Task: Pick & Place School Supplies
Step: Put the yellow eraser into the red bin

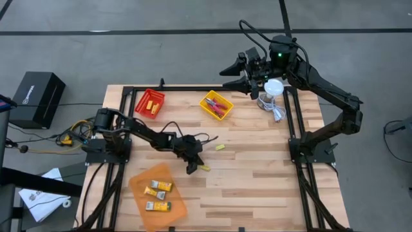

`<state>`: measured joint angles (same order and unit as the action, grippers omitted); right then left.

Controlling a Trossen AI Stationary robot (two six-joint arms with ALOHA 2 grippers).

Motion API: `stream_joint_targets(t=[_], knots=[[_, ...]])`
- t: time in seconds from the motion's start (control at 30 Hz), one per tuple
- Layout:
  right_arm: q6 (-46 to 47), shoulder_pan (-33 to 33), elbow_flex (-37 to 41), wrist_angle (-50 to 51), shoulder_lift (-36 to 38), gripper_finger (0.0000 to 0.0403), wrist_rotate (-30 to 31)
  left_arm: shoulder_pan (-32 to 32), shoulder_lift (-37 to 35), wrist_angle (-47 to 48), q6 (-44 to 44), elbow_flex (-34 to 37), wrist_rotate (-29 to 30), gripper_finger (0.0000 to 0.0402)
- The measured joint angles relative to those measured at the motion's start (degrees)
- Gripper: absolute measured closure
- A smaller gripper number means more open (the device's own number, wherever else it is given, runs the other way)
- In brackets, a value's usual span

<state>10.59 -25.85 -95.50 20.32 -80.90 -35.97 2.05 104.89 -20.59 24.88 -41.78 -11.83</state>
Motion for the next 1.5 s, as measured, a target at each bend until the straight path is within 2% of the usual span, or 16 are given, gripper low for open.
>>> stream_joint_targets(t=[0.13,0.3,0.47,0.7,0.93,1.5], knots=[[0.00,0.00,-0.02,0.01,0.00,0.0122,0.00,-2.62,0.48,0.62,-0.40,0.22,0.97,0.0401],[0.00,0.00,0.00,0.03,0.00,0.0122,-0.02,-4.45,1.70,-0.16,-0.41,-0.22,-1.14,0.0401],[0.00,0.00,0.00,0.16,0.00,0.0122,-0.22,-4.25,0.58,0.37,-0.25,-0.99,-2.89,0.0401],[-0.02,0.00,-0.02,0.39,0.00,0.0122,-0.44,-0.66,-0.53,-0.15,-2.00,-3.84,-7.60,0.0401],[-0.09,0.00,-0.01,0.39,0.00,0.0122,-0.68,1.09,1.33,3.86,-2.01,-3.89,-6.20,0.0401],[-0.33,0.00,-0.02,0.36,0.00,0.0122,-0.68,-1.23,2.95,3.27,-3.48,-4.10,-6.58,0.0401]])
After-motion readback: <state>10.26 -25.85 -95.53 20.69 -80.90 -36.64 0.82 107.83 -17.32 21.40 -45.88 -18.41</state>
